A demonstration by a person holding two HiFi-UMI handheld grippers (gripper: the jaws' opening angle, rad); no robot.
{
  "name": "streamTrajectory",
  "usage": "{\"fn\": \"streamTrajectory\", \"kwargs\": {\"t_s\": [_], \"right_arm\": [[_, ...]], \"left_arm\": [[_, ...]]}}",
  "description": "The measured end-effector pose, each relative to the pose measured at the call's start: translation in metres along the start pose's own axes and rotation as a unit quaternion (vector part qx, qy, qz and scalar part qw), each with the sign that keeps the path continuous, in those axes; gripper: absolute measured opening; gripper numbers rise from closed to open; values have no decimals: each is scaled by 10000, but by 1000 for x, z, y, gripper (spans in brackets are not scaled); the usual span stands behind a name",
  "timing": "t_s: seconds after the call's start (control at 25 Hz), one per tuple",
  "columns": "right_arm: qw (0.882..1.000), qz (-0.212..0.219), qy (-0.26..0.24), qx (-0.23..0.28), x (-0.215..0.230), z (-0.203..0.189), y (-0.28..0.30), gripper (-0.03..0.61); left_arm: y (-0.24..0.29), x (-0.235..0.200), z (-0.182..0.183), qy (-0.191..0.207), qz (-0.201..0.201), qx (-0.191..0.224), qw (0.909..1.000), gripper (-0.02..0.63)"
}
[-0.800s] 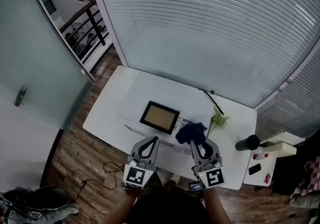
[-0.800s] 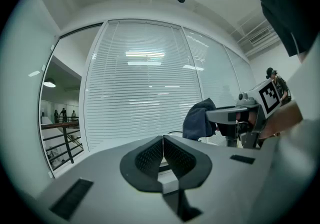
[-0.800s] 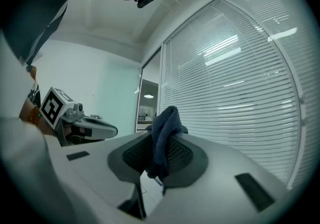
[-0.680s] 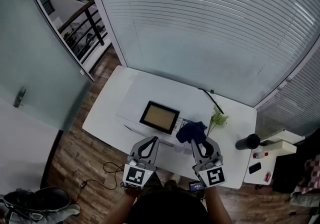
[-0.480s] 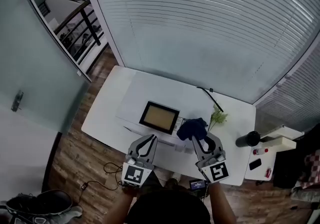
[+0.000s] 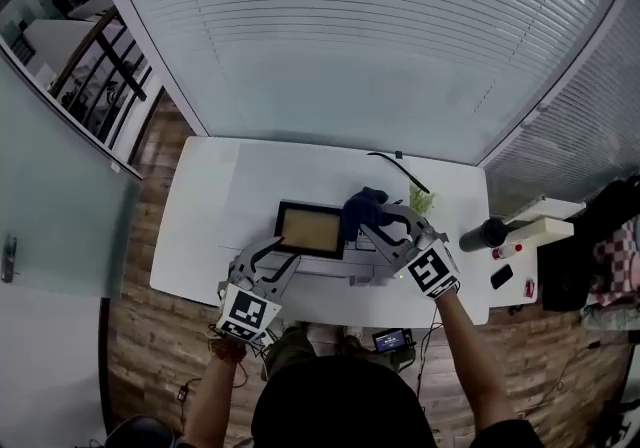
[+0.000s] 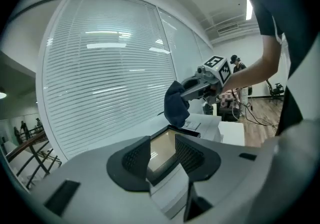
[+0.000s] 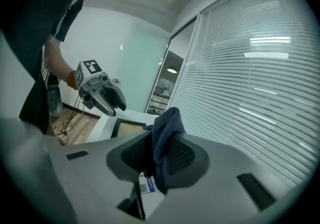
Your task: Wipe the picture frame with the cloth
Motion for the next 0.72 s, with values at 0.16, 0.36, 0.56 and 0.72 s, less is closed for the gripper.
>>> {"fn": "streamTrajectory", "kwargs": {"t_s": [0.16, 0.36, 0.56, 0.72], "right_arm": [[9964, -3, -204, -823, 6, -9, 29, 66], [9870, 156, -60, -1597, 0, -16, 69, 66], [9750, 202, -190, -2205, -7, -27, 90, 63], [9674, 307, -209, -2505, -10, -31, 98, 57]], "left_arm": [[4, -20, -13, 55, -562, -27, 9984, 167], [12, -33, -36, -163, -1126, -81, 9935, 239], [21, -34, -38, 86, -1576, -300, 9870, 268], [25, -38, -42, -29, -1835, -437, 9820, 272]]}}
Point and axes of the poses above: the fingertips, and each gripper's own axes: y forward along the fingers, x to its right, z out of its top, the point moved 3 cm from there along -y, backward along the fingers, and after that the axes turned 9 degrees about y, right-handed, at the moved point
